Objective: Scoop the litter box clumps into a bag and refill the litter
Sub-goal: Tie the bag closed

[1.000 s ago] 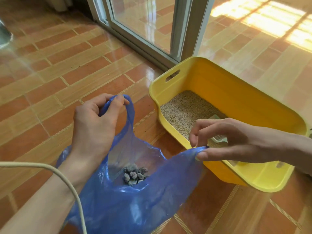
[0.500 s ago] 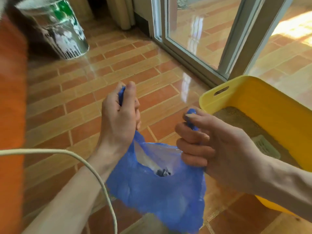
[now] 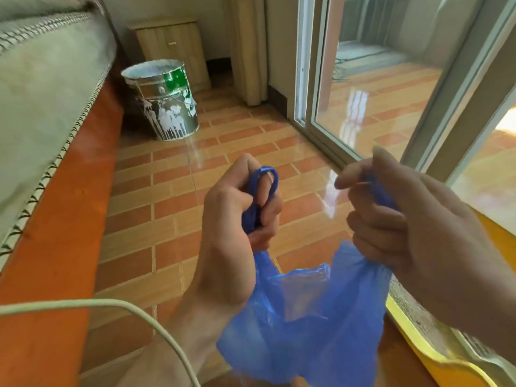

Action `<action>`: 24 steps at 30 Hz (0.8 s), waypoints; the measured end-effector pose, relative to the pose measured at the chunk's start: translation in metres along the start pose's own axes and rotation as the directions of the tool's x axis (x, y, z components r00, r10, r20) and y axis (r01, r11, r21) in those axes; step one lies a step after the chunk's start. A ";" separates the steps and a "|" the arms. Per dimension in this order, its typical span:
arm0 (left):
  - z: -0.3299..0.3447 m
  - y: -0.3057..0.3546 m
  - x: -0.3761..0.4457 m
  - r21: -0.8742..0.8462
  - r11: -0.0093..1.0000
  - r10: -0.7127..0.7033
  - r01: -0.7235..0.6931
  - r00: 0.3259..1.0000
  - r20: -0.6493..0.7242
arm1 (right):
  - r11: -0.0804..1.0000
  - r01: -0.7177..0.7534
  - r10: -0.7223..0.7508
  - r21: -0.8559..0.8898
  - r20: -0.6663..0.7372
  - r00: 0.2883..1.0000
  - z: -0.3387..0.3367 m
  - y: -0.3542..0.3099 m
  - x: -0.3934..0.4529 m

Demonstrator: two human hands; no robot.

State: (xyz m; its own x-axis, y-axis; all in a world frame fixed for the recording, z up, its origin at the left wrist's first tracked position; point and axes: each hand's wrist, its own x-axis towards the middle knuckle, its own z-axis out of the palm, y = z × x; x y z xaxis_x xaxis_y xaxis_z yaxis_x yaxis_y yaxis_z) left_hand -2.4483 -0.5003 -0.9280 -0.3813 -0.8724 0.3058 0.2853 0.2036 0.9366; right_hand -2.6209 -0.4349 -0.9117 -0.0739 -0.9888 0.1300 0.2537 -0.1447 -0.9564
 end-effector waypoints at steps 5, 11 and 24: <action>0.016 -0.010 -0.005 0.140 0.990 -0.016 0.005 0.997 0.073 | 0.922 0.204 -0.206 -0.330 0.028 0.978 0.018 0.013 0.005; 0.021 -0.021 -0.004 0.084 0.983 -0.173 0.165 0.980 0.093 | 0.892 0.278 -0.302 -0.357 -0.011 0.953 0.010 0.040 0.019; 0.013 -0.061 -0.002 0.364 0.924 -0.177 0.115 0.974 0.140 | 0.924 0.153 -0.200 -0.350 -0.100 0.975 -0.019 0.045 0.040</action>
State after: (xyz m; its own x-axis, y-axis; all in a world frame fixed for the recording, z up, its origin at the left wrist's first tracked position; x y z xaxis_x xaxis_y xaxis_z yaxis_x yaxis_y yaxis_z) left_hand -2.4762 -0.5051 -0.9834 -0.5449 -0.8237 0.1566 -0.1007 0.2497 0.9631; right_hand -2.6306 -0.4800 -0.9540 -0.2195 -0.9311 0.2913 -0.1144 -0.2719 -0.9555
